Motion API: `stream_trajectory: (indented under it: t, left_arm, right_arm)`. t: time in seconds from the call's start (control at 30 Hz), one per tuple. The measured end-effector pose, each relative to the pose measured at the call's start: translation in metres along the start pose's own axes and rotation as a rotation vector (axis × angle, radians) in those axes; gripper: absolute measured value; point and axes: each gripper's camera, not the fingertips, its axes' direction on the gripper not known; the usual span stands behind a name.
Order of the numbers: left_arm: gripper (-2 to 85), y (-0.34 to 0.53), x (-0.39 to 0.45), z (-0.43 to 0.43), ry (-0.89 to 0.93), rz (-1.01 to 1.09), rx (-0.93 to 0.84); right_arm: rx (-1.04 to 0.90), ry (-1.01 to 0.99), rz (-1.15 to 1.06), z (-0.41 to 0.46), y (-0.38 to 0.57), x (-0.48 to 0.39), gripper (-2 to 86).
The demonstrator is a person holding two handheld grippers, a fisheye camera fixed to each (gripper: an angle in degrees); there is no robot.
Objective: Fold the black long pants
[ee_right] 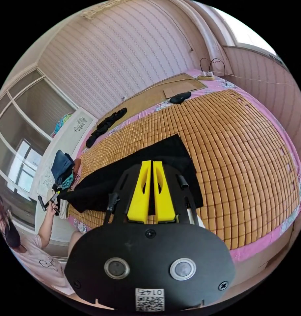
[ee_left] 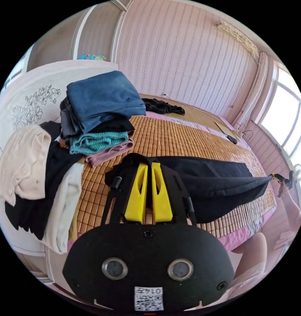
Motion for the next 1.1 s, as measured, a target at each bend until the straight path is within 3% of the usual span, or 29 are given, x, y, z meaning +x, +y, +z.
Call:
stream_trajectory:
  t: [0.07, 0.2, 0.4, 0.47, 0.6, 0.63, 0.77, 1.1]
  left_arm:
    - [4.8, -0.031, 0.010, 0.030, -0.046, -0.032, 0.007]
    - [7.3, -0.043, 0.016, 0.072, -0.152, -0.130, -0.061]
    - [6.4, -0.005, 0.050, 0.083, -0.184, -0.057, 0.012]
    - [5.2, 0.009, 0.063, 0.110, -0.189, 0.029, -0.093]
    - [2.1, 0.026, 0.078, 0.165, -0.257, 0.107, -0.356]
    - [0.8, 0.030, 0.086, 0.166, -0.273, 0.151, -0.304]
    - [-0.8, 0.035, 0.108, 0.175, -0.288, 0.270, -0.406]
    - [-1.0, 0.102, 0.116, 0.140, -0.244, 0.418, -0.617]
  right_arm:
    - [-0.108, 0.106, 0.016, 0.047, -0.056, -0.012, 5.4]
    - [-0.252, 0.191, 0.076, 0.112, -0.076, -0.030, 6.7]
    - [-0.275, 0.207, -0.157, 0.170, -0.032, -0.091, 0.6]
    - [-0.399, 0.290, -0.236, 0.199, -0.017, -0.106, -0.1]
    - [-0.250, 0.358, -0.298, 0.192, 0.000, -0.130, -0.6]
    - [-0.264, 0.400, -0.350, 0.192, 0.004, -0.141, -0.6]
    - [-0.328, 0.508, -0.507, 0.185, 0.025, -0.174, -0.5]
    - [-0.506, 0.410, -0.476, 0.104, 0.134, -0.171, -0.4]
